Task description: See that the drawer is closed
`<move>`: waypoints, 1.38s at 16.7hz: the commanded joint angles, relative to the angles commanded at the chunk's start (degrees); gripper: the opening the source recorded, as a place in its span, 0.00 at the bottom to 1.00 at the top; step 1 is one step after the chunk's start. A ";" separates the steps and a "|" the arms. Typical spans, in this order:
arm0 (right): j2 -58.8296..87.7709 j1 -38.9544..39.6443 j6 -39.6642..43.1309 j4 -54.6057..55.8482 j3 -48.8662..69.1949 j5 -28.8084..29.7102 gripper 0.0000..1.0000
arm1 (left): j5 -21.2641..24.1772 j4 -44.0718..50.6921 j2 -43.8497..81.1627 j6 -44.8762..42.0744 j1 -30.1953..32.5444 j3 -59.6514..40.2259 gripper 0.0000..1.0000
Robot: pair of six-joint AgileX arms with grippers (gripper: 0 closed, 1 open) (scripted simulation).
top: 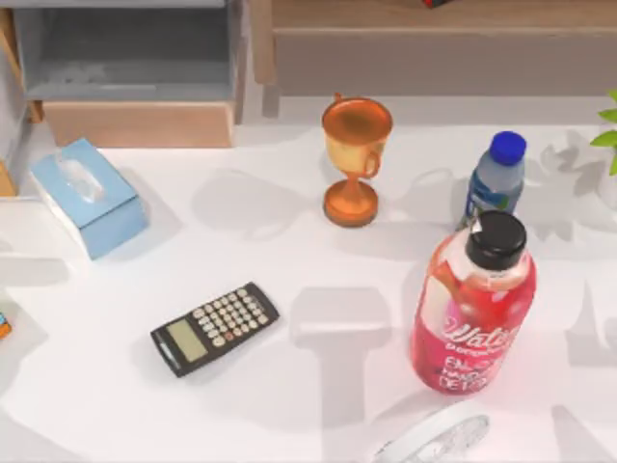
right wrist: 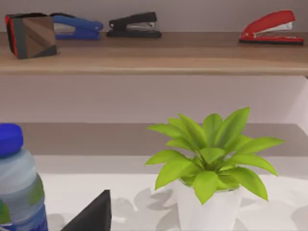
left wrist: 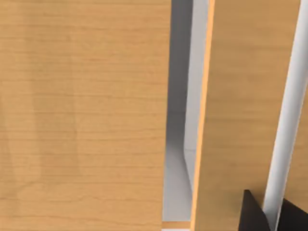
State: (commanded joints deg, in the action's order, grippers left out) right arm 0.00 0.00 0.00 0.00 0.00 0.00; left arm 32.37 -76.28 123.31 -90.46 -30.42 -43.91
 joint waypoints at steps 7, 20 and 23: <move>0.00 0.00 0.00 0.00 0.00 0.00 1.00 | -4.03 6.08 4.63 0.20 4.30 -12.04 0.00; 0.00 0.00 0.00 0.00 0.00 0.00 1.00 | -7.73 14.56 11.93 0.41 7.81 -27.79 0.00; 0.00 0.00 0.00 0.00 0.00 0.00 1.00 | -7.78 14.69 11.98 0.46 7.87 -27.94 0.00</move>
State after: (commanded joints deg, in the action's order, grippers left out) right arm 0.00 0.00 0.00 0.00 0.00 0.00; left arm 24.60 -61.60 135.29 -90.00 -22.55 -71.85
